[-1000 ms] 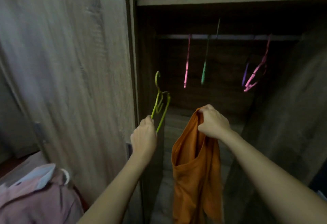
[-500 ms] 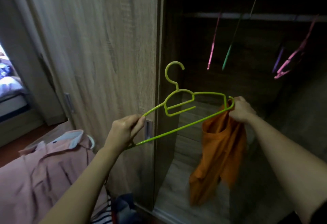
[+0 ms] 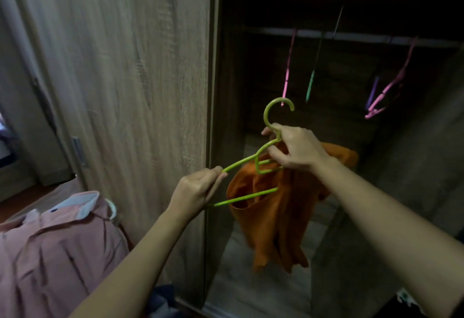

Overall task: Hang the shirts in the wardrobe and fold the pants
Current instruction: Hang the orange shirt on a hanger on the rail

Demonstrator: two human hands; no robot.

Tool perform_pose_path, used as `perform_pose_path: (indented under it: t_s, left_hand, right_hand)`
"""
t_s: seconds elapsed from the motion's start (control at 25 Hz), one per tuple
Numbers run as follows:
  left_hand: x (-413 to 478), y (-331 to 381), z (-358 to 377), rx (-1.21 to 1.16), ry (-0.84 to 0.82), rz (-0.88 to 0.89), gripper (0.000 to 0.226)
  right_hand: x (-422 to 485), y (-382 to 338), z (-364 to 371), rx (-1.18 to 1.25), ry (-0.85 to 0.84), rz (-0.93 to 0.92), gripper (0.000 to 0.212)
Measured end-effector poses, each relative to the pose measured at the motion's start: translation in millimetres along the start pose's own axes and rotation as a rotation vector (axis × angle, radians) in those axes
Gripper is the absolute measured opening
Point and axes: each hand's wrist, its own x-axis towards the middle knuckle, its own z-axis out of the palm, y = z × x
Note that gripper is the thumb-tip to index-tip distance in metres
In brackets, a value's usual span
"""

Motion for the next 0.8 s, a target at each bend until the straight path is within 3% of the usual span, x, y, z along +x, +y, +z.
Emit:
perform_pose_path:
  t_s: [0.16, 0.4, 0.44, 0.52, 0.6, 0.72, 0.8]
  left_hand:
    - [11, 4, 3, 0.224, 0.052, -0.164, 0.04]
    - [-3, 37, 23, 0.382, 0.149, -0.422, 0.032]
    - [-6, 46, 25, 0.355, 0.2, -0.419, 0.032]
    - [-13, 69, 34, 0.173, 0.231, -0.242, 0.025]
    - [-24, 97, 50, -0.09, 0.034, -0.128, 0.028]
    - [-34, 120, 73, -0.189, -0.384, -0.465, 0.046]
    - [-36, 111, 87, -0.142, -0.638, -0.538, 0.05]
  right_hand:
    - [-3, 6, -8, -0.1, 0.106, -0.138, 0.044]
    - [-6, 7, -1, -0.181, 0.094, -0.182, 0.056]
    - [-6, 7, 3, -0.205, 0.079, -0.189, 0.056]
    - [-5, 5, 8, -0.265, 0.03, -0.166, 0.052]
    - [-1, -4, 11, -0.284, -0.018, -0.095, 0.051]
    - [3, -14, 8, -0.295, -0.006, -0.011, 0.049]
    - [2, -18, 6, -0.336, 0.007, -0.002, 0.051]
